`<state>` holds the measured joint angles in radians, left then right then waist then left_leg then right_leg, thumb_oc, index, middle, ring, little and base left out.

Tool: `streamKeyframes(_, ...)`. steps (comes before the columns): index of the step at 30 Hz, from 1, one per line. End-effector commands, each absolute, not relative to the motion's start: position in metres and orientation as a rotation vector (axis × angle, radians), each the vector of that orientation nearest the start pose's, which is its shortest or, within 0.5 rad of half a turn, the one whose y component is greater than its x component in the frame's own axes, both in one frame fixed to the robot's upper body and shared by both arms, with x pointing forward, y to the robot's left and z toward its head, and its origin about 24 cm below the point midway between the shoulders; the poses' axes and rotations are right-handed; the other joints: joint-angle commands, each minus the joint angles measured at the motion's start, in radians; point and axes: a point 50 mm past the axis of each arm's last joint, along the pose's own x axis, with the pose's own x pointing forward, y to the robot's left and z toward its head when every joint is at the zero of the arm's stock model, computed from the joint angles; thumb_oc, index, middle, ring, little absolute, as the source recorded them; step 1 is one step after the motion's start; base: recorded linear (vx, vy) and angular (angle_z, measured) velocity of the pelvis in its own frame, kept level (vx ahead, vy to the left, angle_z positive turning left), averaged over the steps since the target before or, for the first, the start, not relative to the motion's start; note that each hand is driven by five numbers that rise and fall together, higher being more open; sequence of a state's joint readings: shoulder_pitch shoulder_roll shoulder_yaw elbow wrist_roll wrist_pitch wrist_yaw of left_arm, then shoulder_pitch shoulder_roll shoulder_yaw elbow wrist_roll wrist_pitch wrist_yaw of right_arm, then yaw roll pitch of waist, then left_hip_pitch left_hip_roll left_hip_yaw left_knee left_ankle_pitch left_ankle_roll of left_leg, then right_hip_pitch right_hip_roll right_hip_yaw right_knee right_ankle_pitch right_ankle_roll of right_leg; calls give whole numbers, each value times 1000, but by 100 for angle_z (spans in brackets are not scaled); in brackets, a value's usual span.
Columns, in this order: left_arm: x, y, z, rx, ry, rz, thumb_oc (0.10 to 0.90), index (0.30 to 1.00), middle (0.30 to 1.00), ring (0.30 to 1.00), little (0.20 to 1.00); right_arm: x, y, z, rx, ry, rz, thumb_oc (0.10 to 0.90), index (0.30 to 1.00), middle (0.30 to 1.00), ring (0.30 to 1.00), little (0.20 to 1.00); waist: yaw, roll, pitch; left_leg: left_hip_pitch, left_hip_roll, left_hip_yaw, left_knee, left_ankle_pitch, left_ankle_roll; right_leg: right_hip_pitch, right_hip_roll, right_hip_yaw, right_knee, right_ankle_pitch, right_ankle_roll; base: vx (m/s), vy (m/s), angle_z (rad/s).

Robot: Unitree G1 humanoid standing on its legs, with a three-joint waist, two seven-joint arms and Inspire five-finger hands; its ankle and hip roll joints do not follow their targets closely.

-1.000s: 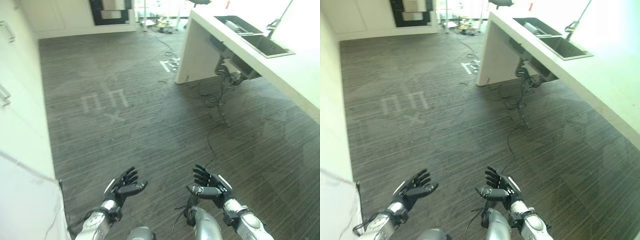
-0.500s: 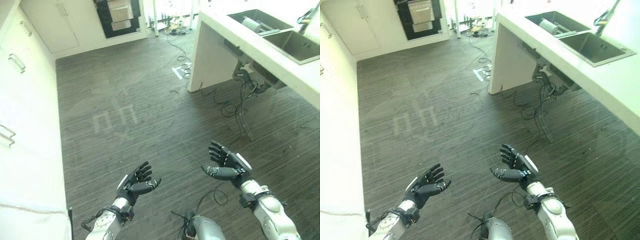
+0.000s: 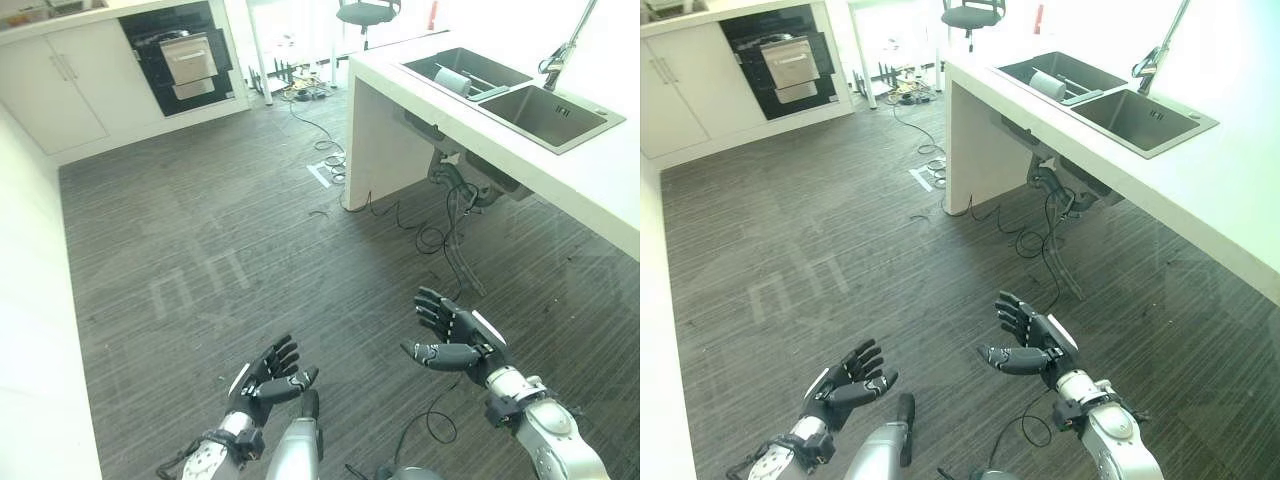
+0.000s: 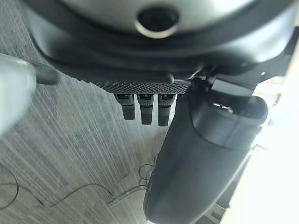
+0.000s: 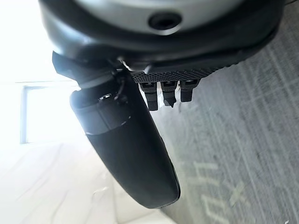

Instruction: Place the dishes in the dishwasher.

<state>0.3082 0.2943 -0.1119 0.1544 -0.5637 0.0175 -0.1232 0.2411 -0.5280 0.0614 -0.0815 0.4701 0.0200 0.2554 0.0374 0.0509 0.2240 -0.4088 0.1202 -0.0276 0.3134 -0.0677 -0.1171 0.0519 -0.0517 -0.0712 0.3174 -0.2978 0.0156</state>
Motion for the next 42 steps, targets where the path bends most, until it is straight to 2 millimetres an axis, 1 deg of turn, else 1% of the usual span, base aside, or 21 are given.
streamKeyframes(1, 207, 209, 15, -202, 101, -105, 800, 900, 900, 900, 900, 221, -207, 88, -46, -131, 389, 800, 900, 900, 900, 900, 13, -48, -34, 129, -27, 63, -13, -21, 36, 34, 28, -58, -17, 8, 63, 379, 225, -97)
streamKeyframes(4, 216, 213, 25, -153, 86, -144, 800, 900, 900, 900, 900, 219, -203, 92, 11, -172, 357, 800, 900, 900, 900, 900, 30, -75, -58, 156, -64, 45, -13, -55, 75, 74, -18, -96, -17, 19, 102, 476, 223, -32)
streamKeyframes(7, 219, 213, 27, -116, 80, -181, 800, 900, 900, 900, 900, 222, -199, 95, 61, -210, 308, 800, 900, 900, 900, 900, 32, -86, -70, 181, -113, 20, -13, -78, 119, 100, -44, -128, -17, 135, 135, 400, 206, 42)
streamKeyframes(8, 219, 215, 27, -111, 85, -184, 800, 900, 900, 900, 900, 223, -196, 94, 78, -213, 295, 800, 900, 900, 900, 900, 30, -83, -78, 195, -135, 8, -13, -90, 139, 122, -39, -133, -17, 227, 144, 341, 209, 42)
streamKeyframes(11, 217, 215, 27, -105, 87, -178, 800, 900, 900, 900, 900, 223, -188, 91, 94, -210, 298, 800, 900, 900, 900, 900, 26, -59, -72, 241, -159, -7, -13, -118, 166, 17, -62, -146, 282, 325, 147, 284, 238, 14)
streamKeyframes(12, 215, 215, 28, -101, 81, -167, 800, 900, 900, 900, 900, 224, -184, 90, 95, -209, 302, 800, 900, 900, 900, 900, 20, -44, -58, 274, -158, 1, -13, -135, 176, -84, -79, -148, 413, 320, 124, 275, 209, -5)
streamKeyframes(14, 216, 215, 31, -93, 68, -143, 800, 900, 900, 900, 900, 227, -182, 88, 103, -209, 290, 800, 900, 900, 900, 900, 18, -41, -44, 294, -150, 31, -13, -138, 170, -128, -75, -188, 324, 246, 89, 274, 33, -31)
streamKeyframes(17, 218, 221, 39, -95, 47, -124, 800, 900, 900, 900, 900, 226, -190, 90, 106, -220, 253, 800, 900, 900, 900, 900, 7, -55, -22, 342, -140, 75, -13, -174, 156, -113, -82, -268, 32, 251, 106, 389, -181, -38)
streamKeyframes(18, 216, 228, 47, -97, 18, -104, 800, 900, 900, 900, 900, 224, -200, 95, 102, -243, 236, 800, 900, 900, 900, 900, -7, -81, 12, 406, -139, 138, -13, -213, 140, -238, -171, -308, -17, 279, 150, 373, -273, -35)
streamKeyframes(21, 216, 228, 58, -111, -47, -83, 800, 900, 900, 900, 900, 221, -209, 106, 76, -294, 203, 800, 900, 900, 900, 900, -29, -96, 26, 444, -143, 181, -13, -241, 153, -338, -210, -276, -17, 312, 156, 308, -236, -57)
streamKeyframes(28, 222, 218, 88, -178, -241, -70, 800, 900, 900, 900, 900, 219, -215, 126, -12, -374, 154, 800, 900, 900, 900, 900, -76, -101, -37, 559, -158, 177, -13, -321, 164, -325, -176, -235, -17, 319, 161, 395, -260, 5)
streamKeyframes(29, 222, 216, 94, -181, -276, -76, 800, 900, 900, 900, 900, 219, -214, 128, -23, -380, 160, 800, 900, 900, 900, 900, -79, -98, -47, 575, -148, 183, -13, -317, 156, -312, -170, -237, -17, 309, 154, 383, -327, 6)
streamKeyframes(31, 221, 214, 103, -192, -337, -78, 800, 900, 900, 900, 900, 220, -216, 131, -42, -391, 168, 800, 900, 900, 900, 900, -86, -90, -65, 612, -122, 200, -13, -233, 126, -292, -148, -230, -17, 277, 127, 423, -382, -24)
streamKeyframes(32, 220, 213, 109, -189, -377, -79, 800, 900, 900, 900, 900, 219, -218, 135, -51, -401, 175, 800, 900, 900, 900, 900, -86, -90, -74, 648, -105, 210, -13, -97, 83, -267, -125, -215, -17, 240, 93, 318, -303, -34)
streamKeyframes(33, 219, 212, 109, -184, -387, -79, 800, 900, 900, 900, 900, 219, -218, 135, -53, -403, 180, 800, 900, 900, 900, 900, -85, -92, -74, 653, -102, 211, -13, -68, 73, -261, -121, -209, -17, 231, 86, 305, -327, -27)
streamKeyframes(35, 218, 207, 114, -157, -424, -105, 800, 900, 900, 900, 900, 217, -218, 139, -72, -419, 211, 800, 900, 900, 900, 900, -73, -106, -61, 513, -92, 199, 254, 30, 31, -207, -97, -178, -17, 185, 42, 166, -252, -51)
streamKeyframes(37, 217, 204, 114, -136, -430, -122, 800, 900, 900, 900, 900, 216, -217, 142, -75, -433, 229, 800, 900, 900, 900, 900, -61, -115, -46, 387, -86, 194, 371, 8, 47, -176, -91, -168, -17, 168, 28, 124, -151, -44)
streamKeyframes(38, 217, 204, 114, -126, -435, -124, 800, 900, 900, 900, 900, 217, -216, 143, -74, -439, 236, 800, 900, 900, 900, 900, -53, -118, -37, 349, -96, 191, 359, -16, 64, -164, -87, -161, -17, 162, 30, 196, -60, -50)
streamKeyframes(39, 217, 206, 114, -126, -438, -121, 800, 900, 900, 900, 900, 219, -214, 145, -71, -446, 248, 800, 900, 900, 900, 900, -41, -122, -23, 348, -112, 200, 270, -41, 84, -145, -76, -137, -17, 152, 37, 228, -3, -59)
streamKeyframes(41, 214, 211, 113, -125, -436, -116, 800, 900, 900, 900, 900, 223, -211, 147, -62, -451, 262, 800, 900, 900, 900, 900, -31, -121, -17, 402, -114, 207, 45, -30, 90, -128, -53, -99, -17, 140, 49, 283, 105, -66)
streamKeyframes(42, 208, 213, 111, -105, -436, -123, 800, 900, 900, 900, 900, 223, -205, 146, -52, -456, 273, 800, 900, 900, 900, 900, -19, -80, -15, 306, -83, 119, -13, -67, 65, -113, 13, -61, -17, 125, 58, 266, 162, -78)
